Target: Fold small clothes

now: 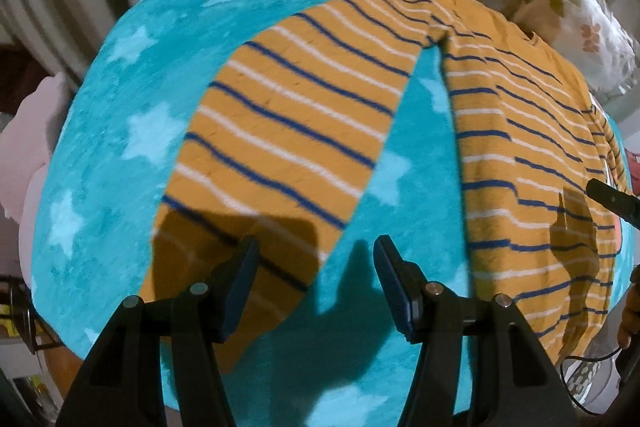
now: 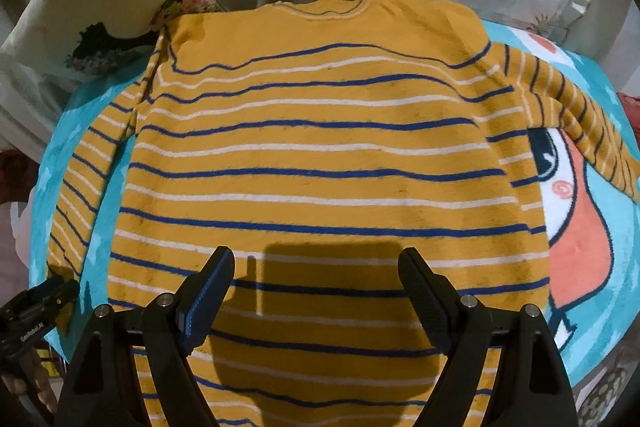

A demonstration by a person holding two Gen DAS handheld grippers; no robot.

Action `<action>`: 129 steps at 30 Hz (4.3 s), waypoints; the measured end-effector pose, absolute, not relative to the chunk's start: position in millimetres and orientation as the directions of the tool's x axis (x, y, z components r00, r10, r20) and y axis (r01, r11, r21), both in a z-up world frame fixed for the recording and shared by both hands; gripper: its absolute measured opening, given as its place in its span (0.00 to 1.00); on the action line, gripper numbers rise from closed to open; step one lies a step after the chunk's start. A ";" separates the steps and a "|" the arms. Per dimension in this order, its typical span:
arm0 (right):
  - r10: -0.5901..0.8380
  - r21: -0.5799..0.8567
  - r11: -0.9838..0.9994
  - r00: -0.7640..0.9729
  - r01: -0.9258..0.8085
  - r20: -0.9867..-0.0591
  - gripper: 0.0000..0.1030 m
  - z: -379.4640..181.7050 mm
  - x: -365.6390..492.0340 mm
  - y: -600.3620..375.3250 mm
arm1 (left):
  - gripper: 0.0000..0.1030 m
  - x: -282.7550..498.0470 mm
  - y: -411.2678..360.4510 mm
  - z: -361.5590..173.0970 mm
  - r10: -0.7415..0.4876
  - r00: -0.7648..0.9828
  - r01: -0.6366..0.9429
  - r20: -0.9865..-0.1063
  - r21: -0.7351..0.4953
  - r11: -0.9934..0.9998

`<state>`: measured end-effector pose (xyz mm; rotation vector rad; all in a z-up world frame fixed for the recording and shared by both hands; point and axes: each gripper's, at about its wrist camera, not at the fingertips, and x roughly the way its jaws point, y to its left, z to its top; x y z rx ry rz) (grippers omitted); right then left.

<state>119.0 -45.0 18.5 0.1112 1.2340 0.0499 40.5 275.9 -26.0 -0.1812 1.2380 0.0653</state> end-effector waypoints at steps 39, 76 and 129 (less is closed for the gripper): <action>0.079 0.078 0.997 0.290 -0.015 -0.954 0.85 18.4 104.1 -15.3 | 0.54 2.4 320.6 -38.9 0.003 0.373 -0.219 -0.928 -0.085 0.972; 0.155 0.201 0.977 0.424 0.065 -0.892 0.85 49.7 113.1 -230.3 | 0.26 61.8 8.2 10.1 -0.518 0.267 0.026 -0.813 -0.531 0.847; 0.333 0.322 0.942 0.362 -0.092 -0.871 0.50 34.8 131.8 -210.6 | 0.48 42.0 153.5 -6.8 -0.078 0.385 -0.365 -0.919 -0.229 0.903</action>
